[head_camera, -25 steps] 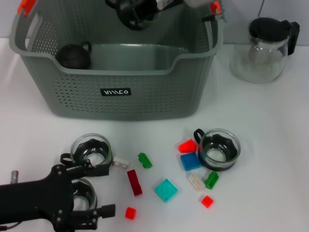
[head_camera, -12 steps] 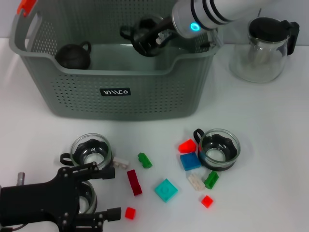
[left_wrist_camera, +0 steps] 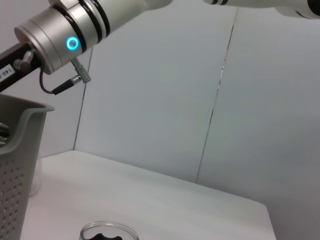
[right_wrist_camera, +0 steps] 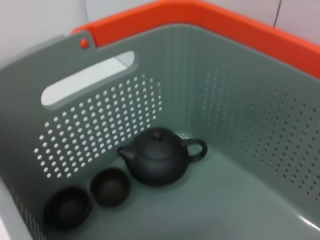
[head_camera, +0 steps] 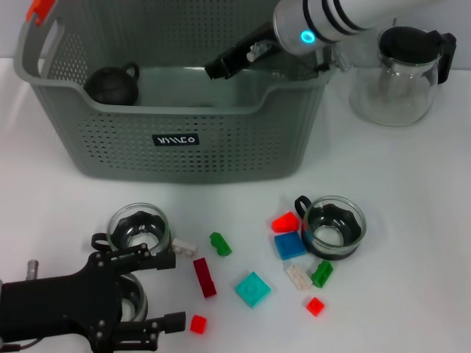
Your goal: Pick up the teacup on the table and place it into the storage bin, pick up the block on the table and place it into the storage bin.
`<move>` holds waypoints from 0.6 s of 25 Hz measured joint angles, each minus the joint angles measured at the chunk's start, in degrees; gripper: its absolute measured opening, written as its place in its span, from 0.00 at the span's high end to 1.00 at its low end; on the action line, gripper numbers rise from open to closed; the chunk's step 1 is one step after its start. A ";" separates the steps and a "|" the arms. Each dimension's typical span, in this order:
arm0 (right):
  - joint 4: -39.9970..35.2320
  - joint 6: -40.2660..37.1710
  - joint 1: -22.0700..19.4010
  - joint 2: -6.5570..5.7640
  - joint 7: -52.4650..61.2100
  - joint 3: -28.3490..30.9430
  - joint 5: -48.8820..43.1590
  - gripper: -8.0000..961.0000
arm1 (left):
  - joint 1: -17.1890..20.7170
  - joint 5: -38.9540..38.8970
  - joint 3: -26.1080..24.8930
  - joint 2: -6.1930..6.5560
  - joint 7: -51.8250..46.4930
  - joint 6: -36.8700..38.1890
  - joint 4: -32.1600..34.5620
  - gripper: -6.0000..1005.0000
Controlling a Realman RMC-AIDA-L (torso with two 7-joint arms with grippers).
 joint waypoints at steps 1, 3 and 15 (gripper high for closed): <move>-1.03 -0.56 -0.44 -0.05 -0.02 0.14 0.03 0.67 | -0.01 -0.01 -0.04 0.00 0.00 0.00 0.00 0.16; -4.39 -1.73 -2.08 -0.14 -0.23 0.73 0.22 0.63 | -0.04 -0.01 -0.17 0.01 -0.01 0.01 0.01 0.16; -37.08 -44.11 -36.29 -4.11 -28.96 13.79 42.73 0.50 | -0.81 -0.10 -0.29 0.24 0.08 -0.51 0.00 0.16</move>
